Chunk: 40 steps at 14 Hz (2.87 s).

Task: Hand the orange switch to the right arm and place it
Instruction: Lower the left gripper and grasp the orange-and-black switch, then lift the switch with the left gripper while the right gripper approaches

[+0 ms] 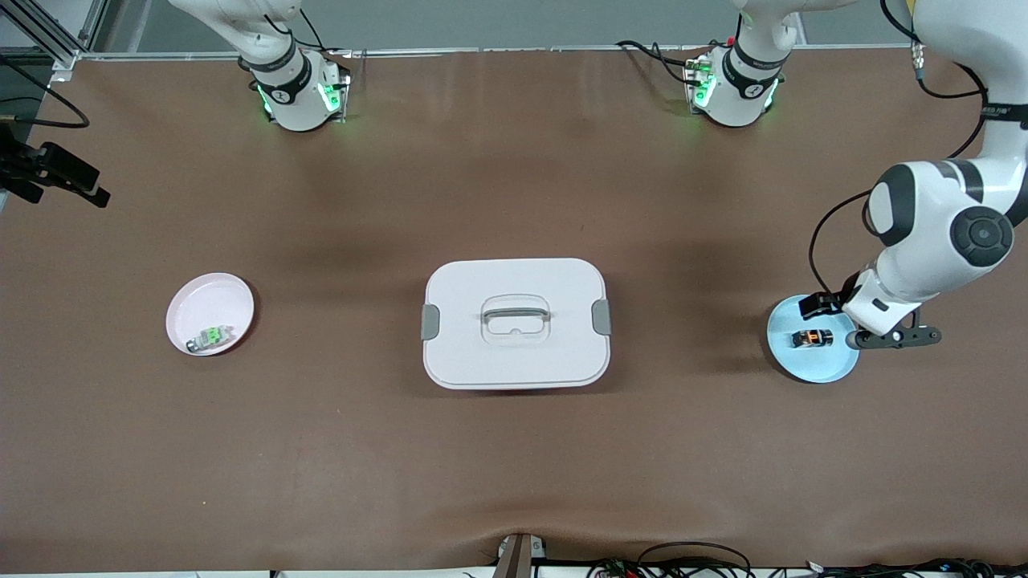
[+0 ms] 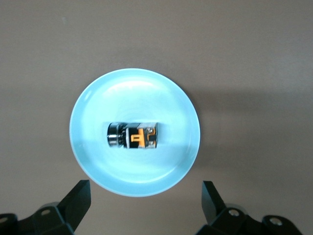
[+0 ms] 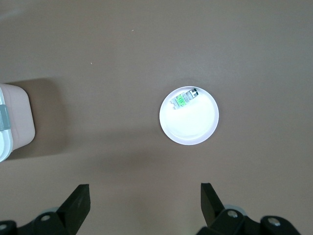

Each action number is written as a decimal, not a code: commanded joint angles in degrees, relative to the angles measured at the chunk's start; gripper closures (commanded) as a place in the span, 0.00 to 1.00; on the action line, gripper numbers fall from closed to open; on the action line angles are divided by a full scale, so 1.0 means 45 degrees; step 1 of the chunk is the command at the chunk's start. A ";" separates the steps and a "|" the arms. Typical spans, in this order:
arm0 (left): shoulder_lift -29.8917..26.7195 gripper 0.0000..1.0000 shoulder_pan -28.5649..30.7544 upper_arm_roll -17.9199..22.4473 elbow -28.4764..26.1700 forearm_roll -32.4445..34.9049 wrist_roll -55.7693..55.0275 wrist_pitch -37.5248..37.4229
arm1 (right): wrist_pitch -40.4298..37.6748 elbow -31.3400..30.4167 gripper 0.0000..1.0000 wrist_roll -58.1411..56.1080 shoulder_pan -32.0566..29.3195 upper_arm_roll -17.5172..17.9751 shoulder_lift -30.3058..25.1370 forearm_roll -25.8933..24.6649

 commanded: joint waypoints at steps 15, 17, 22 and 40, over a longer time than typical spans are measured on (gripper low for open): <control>0.2518 0.00 0.0906 -0.0099 0.0016 0.1131 0.0165 0.3004 | -0.0161 0.0254 0.00 -0.0090 -0.0126 0.0104 0.0091 -0.0214; 0.2694 0.00 0.0906 -0.0119 0.0016 0.1111 0.0145 0.3121 | -0.0161 0.0254 0.00 -0.0090 -0.0107 0.0104 0.0091 -0.0214; 0.3125 0.01 0.0926 -0.0119 0.0016 0.1111 0.0145 0.3630 | -0.0141 0.0254 0.00 -0.0090 -0.0107 0.0104 0.0091 -0.0214; 0.0138 1.00 0.0848 -0.1270 0.0873 -0.0763 -0.0634 -0.0074 | -0.0452 0.0098 0.00 0.0183 0.1023 0.0163 0.0404 0.0156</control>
